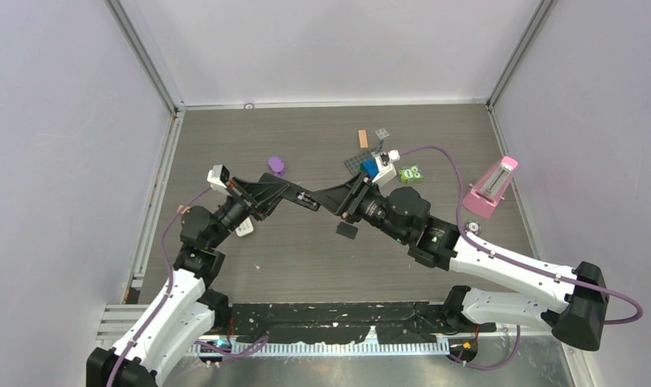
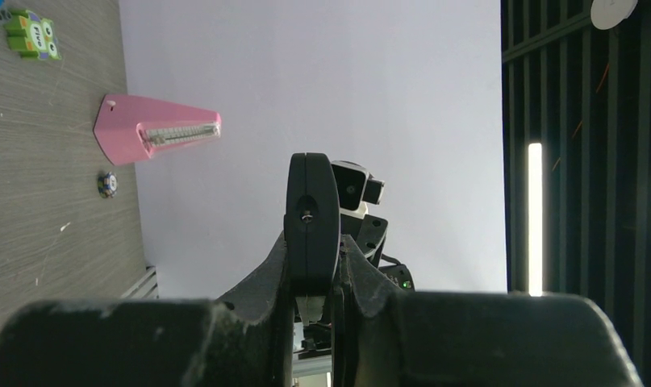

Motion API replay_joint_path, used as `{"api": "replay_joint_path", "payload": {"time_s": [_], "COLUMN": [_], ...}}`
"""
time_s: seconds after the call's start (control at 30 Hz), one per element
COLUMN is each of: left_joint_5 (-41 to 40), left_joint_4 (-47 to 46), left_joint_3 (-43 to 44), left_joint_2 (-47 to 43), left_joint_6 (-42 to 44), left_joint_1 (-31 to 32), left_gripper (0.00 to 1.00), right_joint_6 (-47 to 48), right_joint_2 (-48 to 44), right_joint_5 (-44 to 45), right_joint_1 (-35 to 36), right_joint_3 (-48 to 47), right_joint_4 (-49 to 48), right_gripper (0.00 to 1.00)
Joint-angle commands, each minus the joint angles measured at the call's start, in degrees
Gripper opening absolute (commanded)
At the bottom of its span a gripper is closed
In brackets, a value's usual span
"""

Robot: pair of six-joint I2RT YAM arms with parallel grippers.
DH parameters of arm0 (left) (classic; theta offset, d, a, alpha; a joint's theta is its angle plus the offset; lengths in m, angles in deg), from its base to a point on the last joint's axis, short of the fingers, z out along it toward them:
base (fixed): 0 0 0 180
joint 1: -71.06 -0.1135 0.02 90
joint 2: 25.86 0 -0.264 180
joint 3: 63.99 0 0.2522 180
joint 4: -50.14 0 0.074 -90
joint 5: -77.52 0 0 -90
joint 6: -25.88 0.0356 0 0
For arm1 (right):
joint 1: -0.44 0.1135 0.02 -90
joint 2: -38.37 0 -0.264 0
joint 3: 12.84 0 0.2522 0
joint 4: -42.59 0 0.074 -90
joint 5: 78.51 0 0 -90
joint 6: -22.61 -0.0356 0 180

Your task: Load the batteries into the remote control

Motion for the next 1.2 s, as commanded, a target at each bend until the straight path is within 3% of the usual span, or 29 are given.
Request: {"api": "replay_joint_path", "payload": {"time_s": [0.0,0.77,0.87,0.97,1.03,1.17], "left_joint_5": [-0.18,0.67,0.03,-0.1,-0.14,-0.25], "left_joint_4": [-2.39,-4.76,-4.34,-1.8,-0.2,1.81], "left_joint_3": [2.09,1.66,1.26,1.77,2.36,3.32], "left_joint_2": [-1.84,-1.21,-1.57,-2.1,-2.6,-3.26], "left_joint_6": [-1.73,-1.04,0.58,4.06,6.39,9.77], "left_joint_1": [0.24,0.24,0.22,0.22,0.16,0.15], "left_gripper": [0.0,0.0,0.0,0.0,0.0,0.0], "right_joint_6": [-0.68,-1.46,-1.51,-1.33,-1.03,-0.96], "right_joint_2": [0.65,5.25,5.06,4.7,4.82,5.49], "right_joint_5": [-0.28,-1.37,-1.29,-0.6,-0.51,-1.22], "right_joint_1": [-0.06,-0.04,-0.06,-0.06,-0.14,-0.34], "right_joint_3": [0.32,-2.11,-2.21,-2.52,-2.95,-3.54], "right_joint_4": [-2.71,-1.7,-1.41,-0.58,-0.21,0.24], "right_gripper": [0.42,0.23,0.28,0.46,0.51,0.5]}}
